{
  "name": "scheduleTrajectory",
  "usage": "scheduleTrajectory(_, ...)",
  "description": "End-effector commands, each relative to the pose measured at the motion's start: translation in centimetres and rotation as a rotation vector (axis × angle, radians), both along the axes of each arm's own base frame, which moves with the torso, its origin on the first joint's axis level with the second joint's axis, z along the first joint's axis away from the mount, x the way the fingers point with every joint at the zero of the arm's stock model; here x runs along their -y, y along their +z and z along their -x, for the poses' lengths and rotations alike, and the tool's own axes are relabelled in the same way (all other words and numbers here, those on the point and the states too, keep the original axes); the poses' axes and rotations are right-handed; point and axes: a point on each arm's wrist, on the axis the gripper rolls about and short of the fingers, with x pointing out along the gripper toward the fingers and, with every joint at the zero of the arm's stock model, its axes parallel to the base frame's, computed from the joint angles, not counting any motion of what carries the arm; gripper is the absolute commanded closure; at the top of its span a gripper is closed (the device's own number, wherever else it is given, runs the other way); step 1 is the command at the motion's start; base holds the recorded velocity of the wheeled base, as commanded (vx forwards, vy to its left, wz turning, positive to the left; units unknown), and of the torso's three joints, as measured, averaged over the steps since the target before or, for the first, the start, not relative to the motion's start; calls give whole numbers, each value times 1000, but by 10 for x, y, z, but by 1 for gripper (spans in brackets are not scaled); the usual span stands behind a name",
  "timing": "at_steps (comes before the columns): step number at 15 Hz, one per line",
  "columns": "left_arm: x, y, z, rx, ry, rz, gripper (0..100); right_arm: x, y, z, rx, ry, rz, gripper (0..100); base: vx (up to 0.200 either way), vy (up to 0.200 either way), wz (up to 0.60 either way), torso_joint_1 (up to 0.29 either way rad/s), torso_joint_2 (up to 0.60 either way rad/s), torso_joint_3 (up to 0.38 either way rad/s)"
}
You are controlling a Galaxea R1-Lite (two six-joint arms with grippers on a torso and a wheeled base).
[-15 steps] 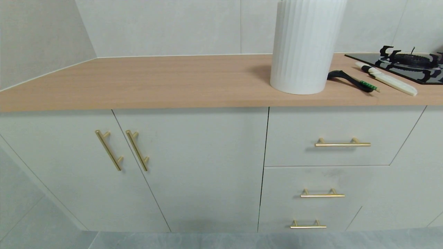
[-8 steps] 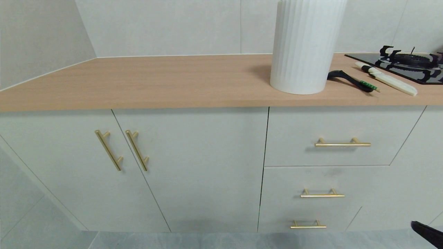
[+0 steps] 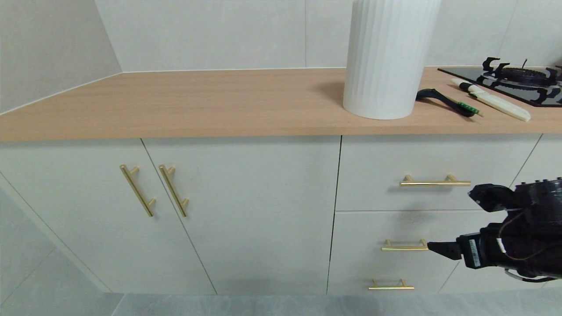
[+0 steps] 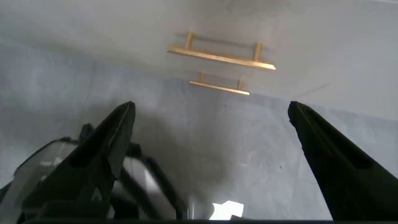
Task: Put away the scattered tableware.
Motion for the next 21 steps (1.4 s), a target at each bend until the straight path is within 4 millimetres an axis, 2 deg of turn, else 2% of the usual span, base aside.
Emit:
scheduleTrajectory(1, 0, 0, 0, -1, 1, 0, 0, -6, -54, -31, -137, -11, 38, 0, 0, 0, 0, 0, 0, 0)
scheduleTrajectory(3, 0, 0, 0, -1, 1, 0, 0, -6, -73, -38, -139, -40, 62, 0, 0, 0, 0, 0, 0, 0)
scheduleTrajectory(4, 0, 0, 0, -1, 1, 0, 0, -7, -90, -46, -78, -63, 71, 0, 0, 0, 0, 0, 0, 0)
scheduleTrajectory(6, 0, 0, 0, -1, 1, 0, 0, -8, -105, -52, 20, -76, 57, 0, 0, 0, 0, 0, 0, 0)
scheduleTrajectory(9, 0, 0, 0, -1, 1, 0, 0, -8, -124, -59, 73, -118, 79, 0, 0, 0, 0, 0, 0, 0)
scheduleTrajectory(21, 0, 0, 0, -1, 1, 0, 0, -10, -143, -80, 196, -206, 60, 0, 0, 0, 0, 0, 0, 0)
